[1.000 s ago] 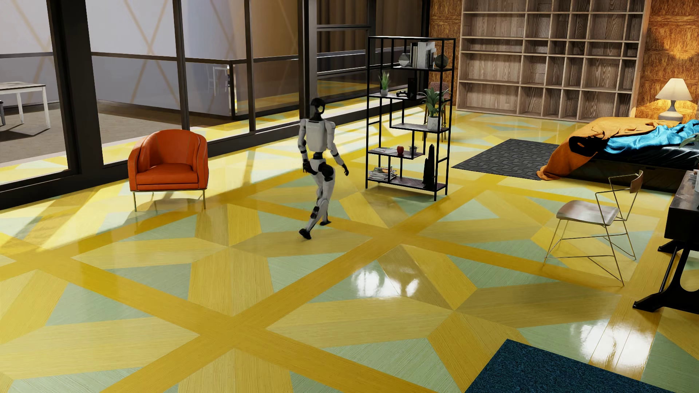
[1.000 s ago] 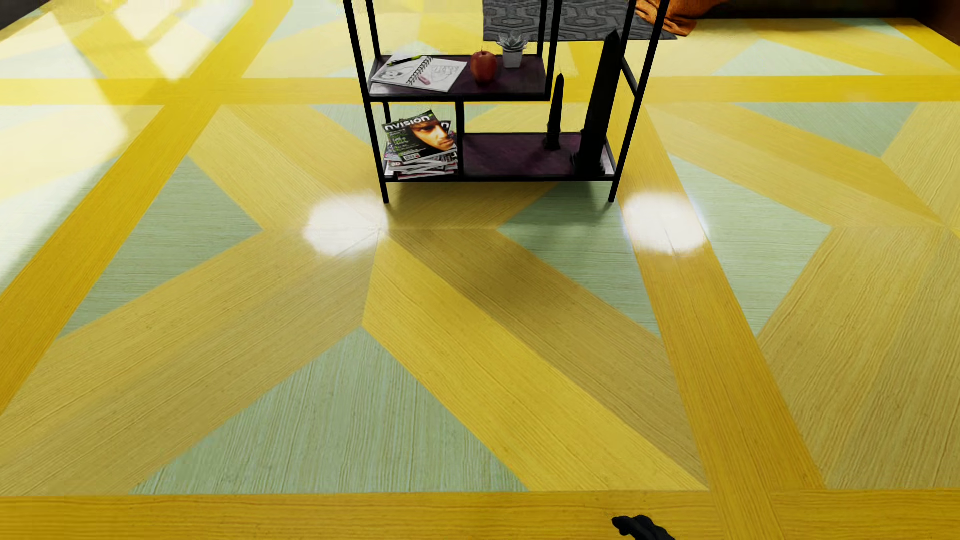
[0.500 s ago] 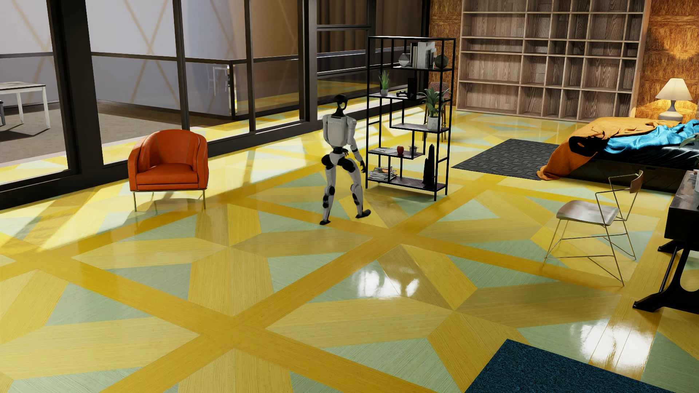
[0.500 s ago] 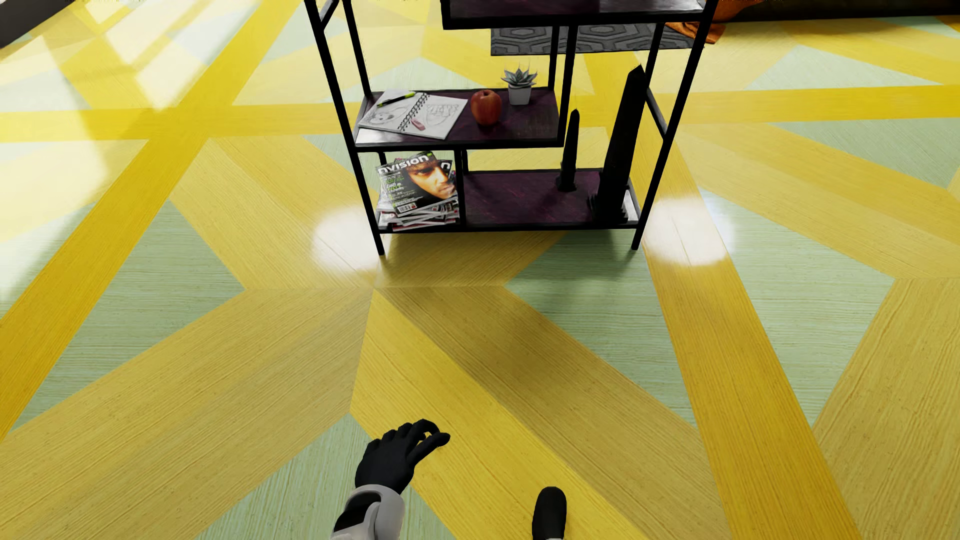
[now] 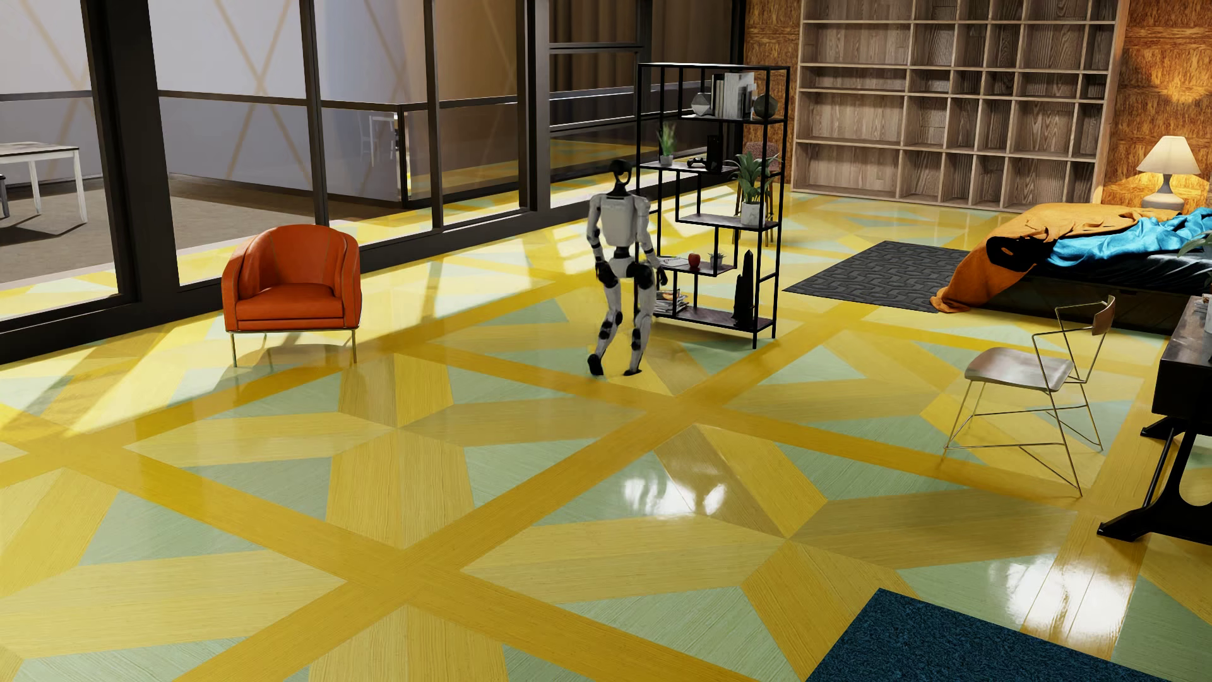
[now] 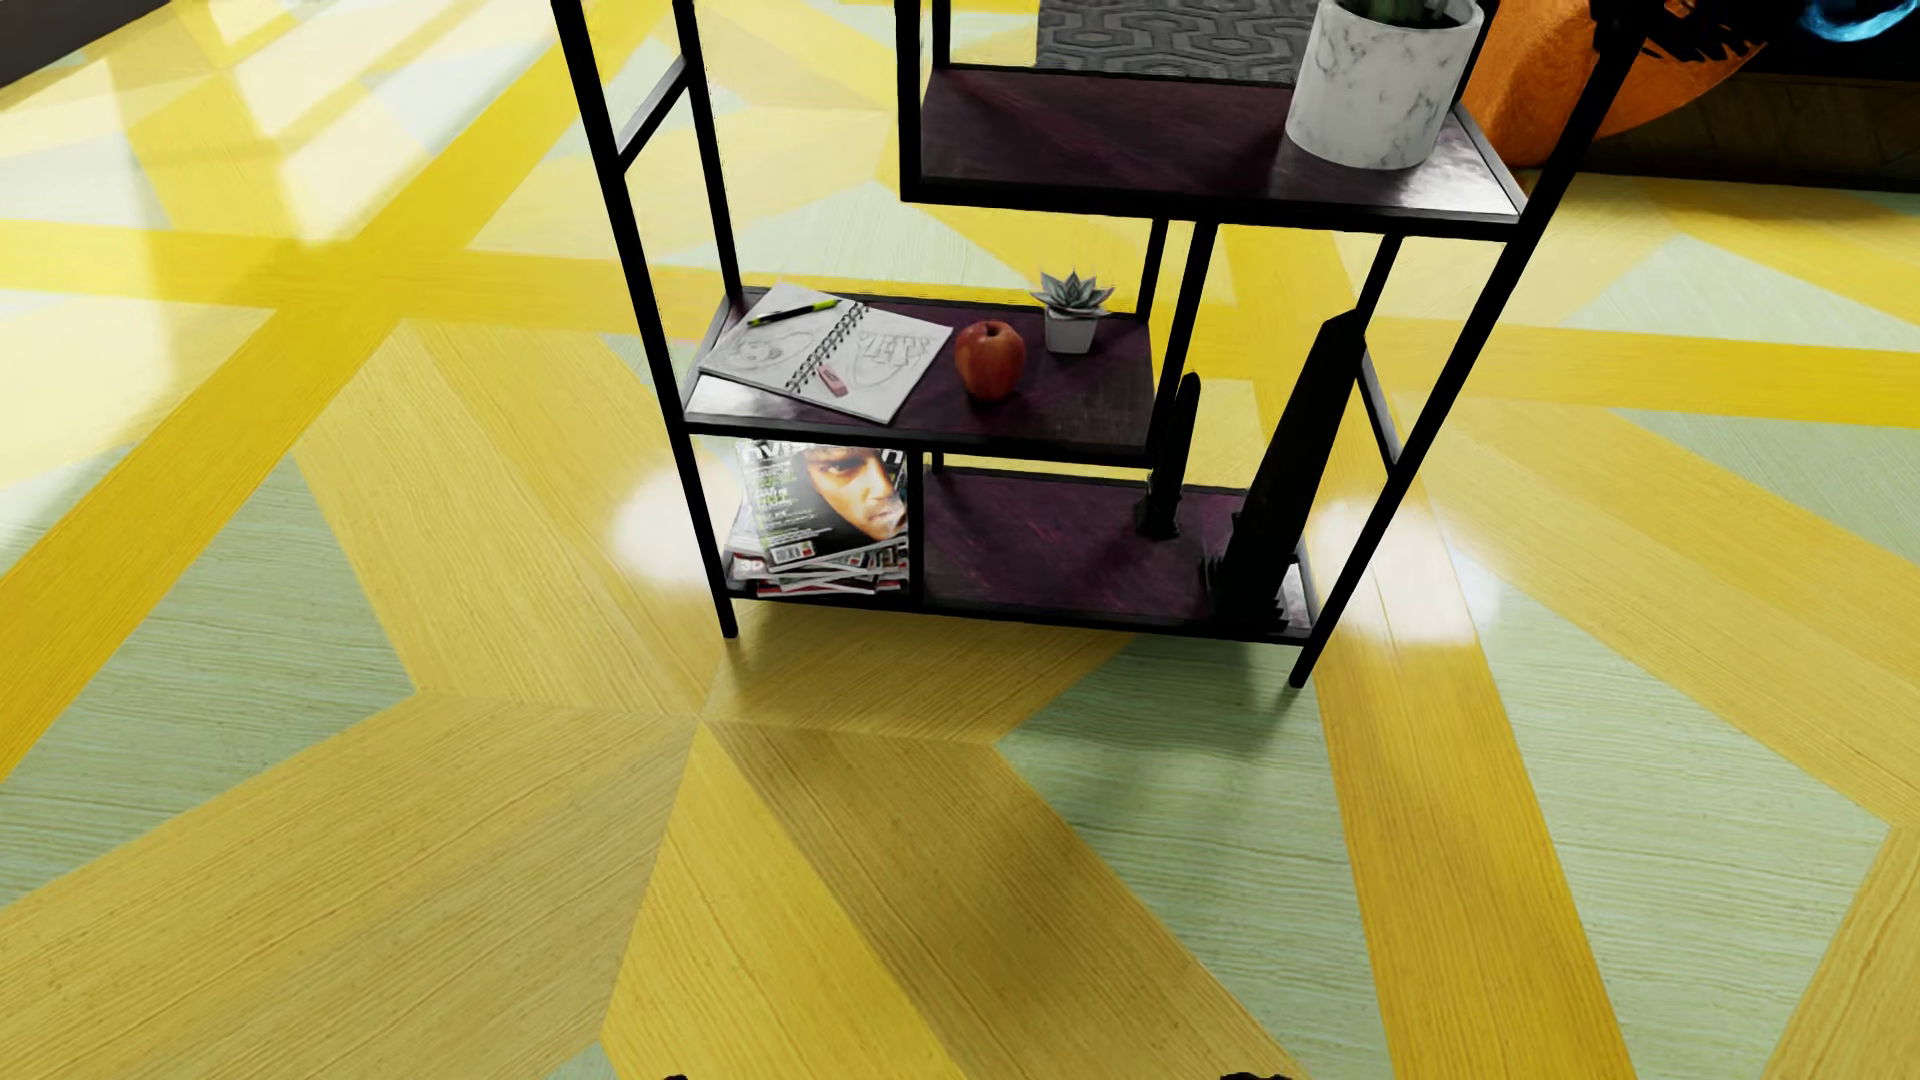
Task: Go to the wood shelves
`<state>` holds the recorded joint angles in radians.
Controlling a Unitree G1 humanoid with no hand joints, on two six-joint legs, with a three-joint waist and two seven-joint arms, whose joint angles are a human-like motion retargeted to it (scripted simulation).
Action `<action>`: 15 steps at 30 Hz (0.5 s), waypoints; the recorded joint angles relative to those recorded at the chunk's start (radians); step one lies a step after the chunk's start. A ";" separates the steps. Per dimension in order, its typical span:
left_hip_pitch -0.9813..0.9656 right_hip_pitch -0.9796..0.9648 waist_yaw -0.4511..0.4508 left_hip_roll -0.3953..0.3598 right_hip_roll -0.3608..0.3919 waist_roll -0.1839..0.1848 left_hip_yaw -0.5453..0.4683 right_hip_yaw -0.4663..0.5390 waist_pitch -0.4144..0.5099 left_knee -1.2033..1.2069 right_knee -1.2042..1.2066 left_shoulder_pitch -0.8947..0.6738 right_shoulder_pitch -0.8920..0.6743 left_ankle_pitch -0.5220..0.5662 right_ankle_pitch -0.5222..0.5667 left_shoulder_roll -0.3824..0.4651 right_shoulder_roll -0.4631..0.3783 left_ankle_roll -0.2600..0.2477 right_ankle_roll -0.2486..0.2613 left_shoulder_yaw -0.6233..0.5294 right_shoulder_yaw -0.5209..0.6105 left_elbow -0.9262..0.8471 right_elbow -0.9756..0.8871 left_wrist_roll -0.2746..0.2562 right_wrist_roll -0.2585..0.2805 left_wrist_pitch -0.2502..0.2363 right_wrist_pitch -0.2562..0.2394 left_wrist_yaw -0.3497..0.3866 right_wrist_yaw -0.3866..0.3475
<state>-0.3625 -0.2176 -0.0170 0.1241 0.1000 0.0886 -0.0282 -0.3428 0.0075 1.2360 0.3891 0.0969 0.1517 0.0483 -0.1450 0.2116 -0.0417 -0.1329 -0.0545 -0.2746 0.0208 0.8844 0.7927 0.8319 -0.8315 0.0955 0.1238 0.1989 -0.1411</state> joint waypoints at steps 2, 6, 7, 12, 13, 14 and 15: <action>-0.076 0.047 0.019 0.013 0.028 0.007 0.007 0.022 0.004 -0.138 0.003 0.038 -0.035 -0.172 -0.036 -0.017 0.005 0.030 -0.004 0.081 0.004 -0.045 -0.003 -0.068 -0.011 0.031 -0.008 0.045 -0.005; -0.094 0.149 0.072 -0.096 0.056 0.002 -0.147 0.116 0.000 -0.741 -0.076 0.071 -0.070 -0.103 -0.041 -0.035 -0.029 0.083 0.003 0.089 0.080 -0.063 -0.064 -0.053 -0.006 0.034 -0.063 0.052 0.015; -0.073 0.171 0.082 -0.136 0.063 -0.002 -0.244 0.144 0.001 -0.831 -0.082 0.079 -0.076 0.020 -0.044 -0.041 -0.033 0.066 0.006 0.090 0.097 -0.059 -0.069 -0.046 -0.002 0.033 -0.064 0.052 0.021; 0.040 0.247 0.087 -0.097 0.058 -0.021 -0.155 0.267 -0.007 -0.867 -0.066 0.092 -0.091 -0.014 0.008 -0.085 -0.013 0.130 0.079 0.084 0.101 -0.001 -0.015 -0.010 0.015 0.050 0.001 -0.005 0.000; 0.064 0.249 0.084 -0.095 0.049 -0.027 -0.130 0.291 -0.012 -0.893 -0.059 0.078 -0.082 -0.010 0.030 -0.088 -0.011 0.138 0.104 0.068 0.096 0.011 -0.007 0.002 0.018 0.046 0.008 -0.043 0.002; 0.083 0.250 0.083 -0.097 0.040 -0.032 -0.112 0.311 -0.015 -0.912 -0.048 0.057 -0.068 -0.011 0.047 -0.084 -0.012 0.145 0.127 0.044 0.098 0.015 -0.004 0.021 0.020 0.036 0.005 -0.079 0.008; 0.099 0.251 0.083 -0.100 0.031 -0.037 -0.097 0.329 -0.017 -0.922 -0.038 0.032 -0.049 -0.017 0.059 -0.081 -0.019 0.151 0.147 0.027 0.108 0.014 -0.005 0.046 0.019 0.023 -0.007 -0.098 0.015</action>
<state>-0.2635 0.0336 0.0656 0.0236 0.1314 0.0521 -0.1254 -0.0142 -0.0094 0.3136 0.3507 0.1289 0.1026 0.0311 -0.0857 0.1310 -0.0612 0.0179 0.0922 -0.2474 0.1284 0.8981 0.7875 0.8779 -0.8123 0.1182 0.1164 0.1012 -0.1263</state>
